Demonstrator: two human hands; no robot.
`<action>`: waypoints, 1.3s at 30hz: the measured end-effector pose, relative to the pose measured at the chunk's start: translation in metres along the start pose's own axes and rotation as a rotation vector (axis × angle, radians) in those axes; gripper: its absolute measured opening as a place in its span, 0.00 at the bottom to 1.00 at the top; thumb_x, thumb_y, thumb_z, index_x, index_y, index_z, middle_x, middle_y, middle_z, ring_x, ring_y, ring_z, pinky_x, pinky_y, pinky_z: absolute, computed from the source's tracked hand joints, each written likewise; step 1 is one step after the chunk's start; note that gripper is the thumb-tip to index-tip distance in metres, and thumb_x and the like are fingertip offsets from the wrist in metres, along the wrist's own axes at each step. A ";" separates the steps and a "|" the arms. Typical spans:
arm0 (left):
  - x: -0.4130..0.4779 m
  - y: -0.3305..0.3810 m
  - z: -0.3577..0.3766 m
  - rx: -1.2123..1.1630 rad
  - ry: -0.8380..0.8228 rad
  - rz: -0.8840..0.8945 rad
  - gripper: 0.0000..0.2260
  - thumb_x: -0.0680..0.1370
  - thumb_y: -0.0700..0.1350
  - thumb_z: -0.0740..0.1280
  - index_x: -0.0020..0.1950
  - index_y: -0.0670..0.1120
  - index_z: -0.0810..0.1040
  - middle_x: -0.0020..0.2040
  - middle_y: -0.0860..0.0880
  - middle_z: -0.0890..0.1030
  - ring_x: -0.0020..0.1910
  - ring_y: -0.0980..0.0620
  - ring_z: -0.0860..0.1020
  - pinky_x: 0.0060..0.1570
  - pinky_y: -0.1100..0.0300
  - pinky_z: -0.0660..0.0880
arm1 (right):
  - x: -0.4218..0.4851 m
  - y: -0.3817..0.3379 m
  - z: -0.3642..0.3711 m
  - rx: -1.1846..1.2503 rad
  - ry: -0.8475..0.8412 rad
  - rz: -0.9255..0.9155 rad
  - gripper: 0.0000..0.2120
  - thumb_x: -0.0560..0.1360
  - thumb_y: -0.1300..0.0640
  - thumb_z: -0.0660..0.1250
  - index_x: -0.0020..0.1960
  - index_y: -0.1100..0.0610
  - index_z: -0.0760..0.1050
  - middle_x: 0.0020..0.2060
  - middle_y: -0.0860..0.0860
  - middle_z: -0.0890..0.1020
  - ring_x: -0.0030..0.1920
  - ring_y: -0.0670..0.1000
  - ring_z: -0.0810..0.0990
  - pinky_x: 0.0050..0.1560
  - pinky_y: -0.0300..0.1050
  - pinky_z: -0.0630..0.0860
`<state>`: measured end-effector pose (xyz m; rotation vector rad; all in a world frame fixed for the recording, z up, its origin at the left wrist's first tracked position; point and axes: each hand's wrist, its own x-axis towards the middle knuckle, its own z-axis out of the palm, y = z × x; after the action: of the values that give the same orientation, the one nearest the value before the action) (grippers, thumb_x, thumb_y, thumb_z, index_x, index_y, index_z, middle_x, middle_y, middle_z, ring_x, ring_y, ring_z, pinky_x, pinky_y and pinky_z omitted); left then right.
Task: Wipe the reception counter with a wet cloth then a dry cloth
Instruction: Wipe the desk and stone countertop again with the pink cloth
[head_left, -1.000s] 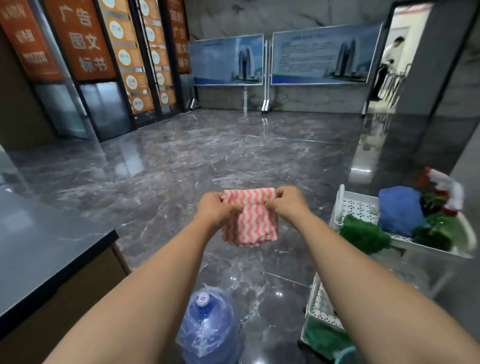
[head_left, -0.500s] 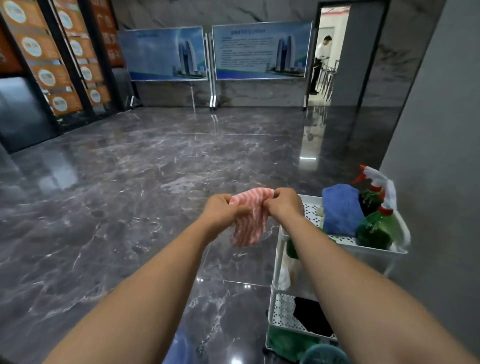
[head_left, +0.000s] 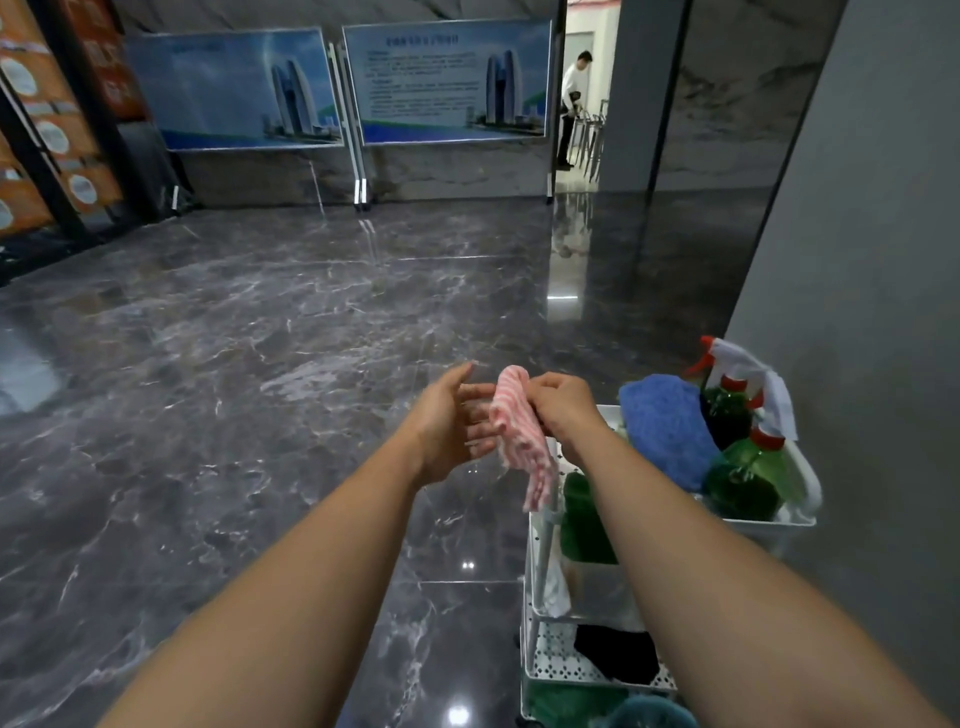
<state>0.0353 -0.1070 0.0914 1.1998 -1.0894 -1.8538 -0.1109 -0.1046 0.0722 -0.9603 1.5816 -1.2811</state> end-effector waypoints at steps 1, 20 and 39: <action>0.007 0.002 0.000 0.011 0.001 -0.007 0.15 0.80 0.53 0.57 0.52 0.45 0.77 0.33 0.49 0.78 0.34 0.52 0.75 0.39 0.58 0.71 | 0.003 -0.002 0.001 0.000 -0.008 -0.010 0.12 0.77 0.55 0.69 0.36 0.56 0.75 0.31 0.50 0.79 0.31 0.46 0.74 0.29 0.33 0.72; 0.106 -0.003 -0.005 0.621 0.094 -0.015 0.05 0.70 0.41 0.69 0.35 0.45 0.76 0.25 0.50 0.73 0.23 0.54 0.69 0.24 0.67 0.64 | 0.070 0.023 -0.039 -0.662 0.054 -0.017 0.09 0.73 0.52 0.62 0.39 0.52 0.79 0.36 0.47 0.82 0.43 0.52 0.81 0.48 0.51 0.77; 0.178 -0.058 0.011 0.638 0.281 0.079 0.13 0.77 0.48 0.65 0.60 0.48 0.77 0.60 0.47 0.80 0.59 0.46 0.77 0.63 0.47 0.71 | 0.130 0.063 -0.020 -1.173 0.197 -0.100 0.11 0.79 0.54 0.60 0.59 0.49 0.76 0.59 0.51 0.78 0.62 0.54 0.68 0.59 0.50 0.64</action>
<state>-0.0433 -0.2310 -0.0251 1.6758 -1.5908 -1.2504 -0.1763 -0.2083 -0.0076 -1.6303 2.5115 -0.3955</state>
